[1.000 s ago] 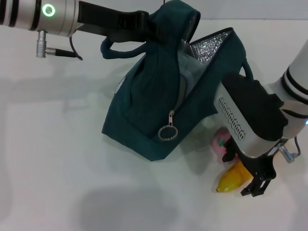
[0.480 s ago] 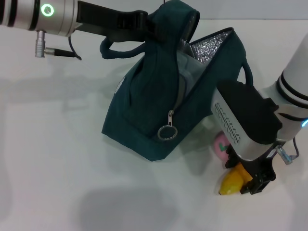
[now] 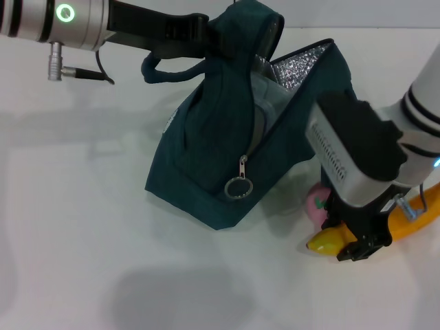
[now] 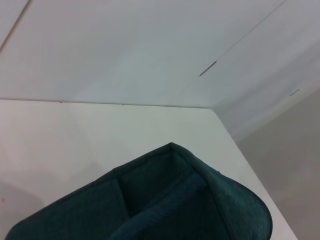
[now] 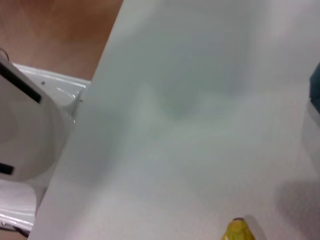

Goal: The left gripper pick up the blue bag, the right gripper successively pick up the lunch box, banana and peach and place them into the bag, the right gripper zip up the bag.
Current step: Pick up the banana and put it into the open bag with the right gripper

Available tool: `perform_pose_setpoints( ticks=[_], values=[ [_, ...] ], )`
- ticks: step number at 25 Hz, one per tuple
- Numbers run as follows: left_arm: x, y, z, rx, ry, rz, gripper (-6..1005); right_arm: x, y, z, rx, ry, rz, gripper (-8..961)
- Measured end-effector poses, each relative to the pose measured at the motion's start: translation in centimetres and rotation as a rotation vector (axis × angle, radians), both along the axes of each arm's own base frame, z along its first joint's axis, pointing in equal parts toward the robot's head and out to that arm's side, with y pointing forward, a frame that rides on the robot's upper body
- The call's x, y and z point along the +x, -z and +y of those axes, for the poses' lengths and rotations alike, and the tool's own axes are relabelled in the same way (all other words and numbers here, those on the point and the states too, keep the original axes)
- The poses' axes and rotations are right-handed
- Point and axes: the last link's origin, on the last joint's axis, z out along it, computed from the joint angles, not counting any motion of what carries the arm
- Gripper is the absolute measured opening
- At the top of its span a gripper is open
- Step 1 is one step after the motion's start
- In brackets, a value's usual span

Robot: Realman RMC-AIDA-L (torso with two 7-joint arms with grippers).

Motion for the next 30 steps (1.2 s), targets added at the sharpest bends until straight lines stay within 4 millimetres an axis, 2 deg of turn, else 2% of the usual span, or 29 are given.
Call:
perform_pose_setpoints(
  ticks=[11,19,23,27,30],
  values=[
    [0.2,0.1,0.0,-0.003,0.012,0.003,47,1.6,-2.5,0.2,0.010,0.156,0.113,449],
    [0.3,0.2,-0.2,-0.009,0.018,0.004,47,3.4,-5.9,0.7,0.068,0.336,0.359,449],
    [0.2,0.1,-0.2,-0.008,0.017,0.005,47,4.3,-7.3,0.3,0.073,0.399,0.476,449],
    [0.3,0.3,-0.2,-0.015,0.017,0.007,47,4.7,-9.5,-0.7,0.047,0.431,0.668,449],
    [0.5,0.5,-0.3,-0.022,0.024,0.014,47,5.0,-11.5,-1.4,0.031,0.438,0.885,449]
  ],
)
